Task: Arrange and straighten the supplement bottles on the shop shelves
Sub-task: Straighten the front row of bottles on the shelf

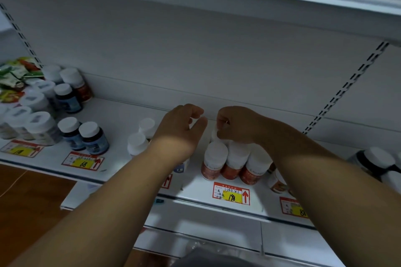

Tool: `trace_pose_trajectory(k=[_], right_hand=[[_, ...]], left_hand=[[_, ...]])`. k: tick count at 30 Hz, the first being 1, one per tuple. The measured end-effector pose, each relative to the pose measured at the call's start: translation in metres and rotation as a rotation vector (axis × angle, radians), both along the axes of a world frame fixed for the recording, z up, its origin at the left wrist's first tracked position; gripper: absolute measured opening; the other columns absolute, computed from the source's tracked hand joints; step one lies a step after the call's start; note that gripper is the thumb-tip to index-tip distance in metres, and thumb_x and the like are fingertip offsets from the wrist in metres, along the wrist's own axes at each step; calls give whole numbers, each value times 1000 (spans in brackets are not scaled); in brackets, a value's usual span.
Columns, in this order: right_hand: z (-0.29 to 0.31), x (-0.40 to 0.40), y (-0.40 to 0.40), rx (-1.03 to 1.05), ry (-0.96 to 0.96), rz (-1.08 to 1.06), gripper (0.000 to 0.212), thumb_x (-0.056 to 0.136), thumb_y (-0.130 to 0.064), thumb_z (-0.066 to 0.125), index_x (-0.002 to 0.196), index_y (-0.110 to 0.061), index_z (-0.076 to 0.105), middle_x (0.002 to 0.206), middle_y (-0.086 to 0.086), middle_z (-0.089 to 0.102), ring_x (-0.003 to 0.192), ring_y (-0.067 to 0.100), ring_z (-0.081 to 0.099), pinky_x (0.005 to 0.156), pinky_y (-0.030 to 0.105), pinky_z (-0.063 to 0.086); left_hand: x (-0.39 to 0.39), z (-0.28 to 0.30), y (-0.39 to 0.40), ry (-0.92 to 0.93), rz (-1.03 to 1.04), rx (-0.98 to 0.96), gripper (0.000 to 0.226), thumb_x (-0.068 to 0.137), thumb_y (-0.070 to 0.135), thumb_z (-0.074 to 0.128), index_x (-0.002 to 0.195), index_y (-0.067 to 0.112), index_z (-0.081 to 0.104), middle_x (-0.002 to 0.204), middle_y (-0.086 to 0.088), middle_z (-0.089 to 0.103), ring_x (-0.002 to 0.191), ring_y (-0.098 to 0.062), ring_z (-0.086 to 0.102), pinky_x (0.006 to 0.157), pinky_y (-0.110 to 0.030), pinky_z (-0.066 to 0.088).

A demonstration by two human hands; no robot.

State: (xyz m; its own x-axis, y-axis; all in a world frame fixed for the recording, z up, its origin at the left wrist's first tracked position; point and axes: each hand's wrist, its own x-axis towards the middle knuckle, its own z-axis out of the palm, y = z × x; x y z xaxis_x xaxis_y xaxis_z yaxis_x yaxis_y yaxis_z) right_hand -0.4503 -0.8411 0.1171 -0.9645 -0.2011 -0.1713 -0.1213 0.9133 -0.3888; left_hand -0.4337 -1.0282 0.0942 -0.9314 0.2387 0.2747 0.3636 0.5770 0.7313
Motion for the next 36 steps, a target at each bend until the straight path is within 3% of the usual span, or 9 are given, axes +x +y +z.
trace_pose_trajectory(k=[3,7,11,16,19,22,25,31,36], right_hand=[[1,7,-3,-58,112,-20,15,82,-28,67,91,-27,55,85,-17,49,81,8,48,59,16,31],[4,25,-17,-105,314,-51,24,85,-31,64,106,-22,56,99,-4,52,88,13,49,64,25,30],[13,38,-50,-129,437,-95,23,86,-31,63,105,-20,56,100,0,53,91,15,48,68,26,29],[27,41,-130,-218,482,-145,24,85,-28,65,106,-23,56,98,-7,52,90,9,48,64,16,31],[26,37,-191,-275,516,-168,29,85,-28,65,111,-23,56,98,-11,49,84,3,43,65,4,31],[26,32,-246,-294,571,-151,31,87,-27,66,114,-16,57,99,-10,50,90,4,46,69,10,35],[25,28,-285,-334,607,-123,29,87,-26,68,110,-10,60,96,-6,53,89,10,50,74,19,39],[14,6,-337,-313,591,-2,23,91,-32,61,106,-16,56,99,-3,55,90,10,51,74,22,40],[5,-12,-373,-293,533,42,24,91,-37,59,109,-21,54,103,-7,50,91,9,50,71,22,33]], left_hand=[[0,-1,-4,17,19,-23,26,91,24,57,117,21,61,108,5,60,96,-13,56,80,-22,40],[6,-3,-20,63,19,-79,37,86,15,59,122,22,58,116,3,59,106,-15,53,86,-24,37],[7,-2,-52,123,-8,-94,40,85,13,61,124,20,59,119,2,58,109,-17,52,91,-24,37],[-6,7,-120,231,-82,-151,40,83,12,62,123,13,60,117,-4,61,107,-22,54,87,-19,31],[-15,11,-174,232,-96,-181,41,86,17,60,126,22,56,119,7,55,108,-11,49,86,-21,32],[-22,11,-226,171,-76,-159,38,89,23,58,126,28,52,115,16,48,109,-8,46,87,-25,36],[-24,11,-268,117,-45,-166,36,89,25,57,125,29,52,115,13,50,106,-10,48,83,-25,38],[-16,0,-329,155,134,-133,34,88,23,61,122,21,58,116,1,59,107,-15,52,82,-25,39],[-11,-2,-365,158,165,-111,32,85,13,64,117,13,61,110,-4,61,101,-19,55,82,-25,41]])
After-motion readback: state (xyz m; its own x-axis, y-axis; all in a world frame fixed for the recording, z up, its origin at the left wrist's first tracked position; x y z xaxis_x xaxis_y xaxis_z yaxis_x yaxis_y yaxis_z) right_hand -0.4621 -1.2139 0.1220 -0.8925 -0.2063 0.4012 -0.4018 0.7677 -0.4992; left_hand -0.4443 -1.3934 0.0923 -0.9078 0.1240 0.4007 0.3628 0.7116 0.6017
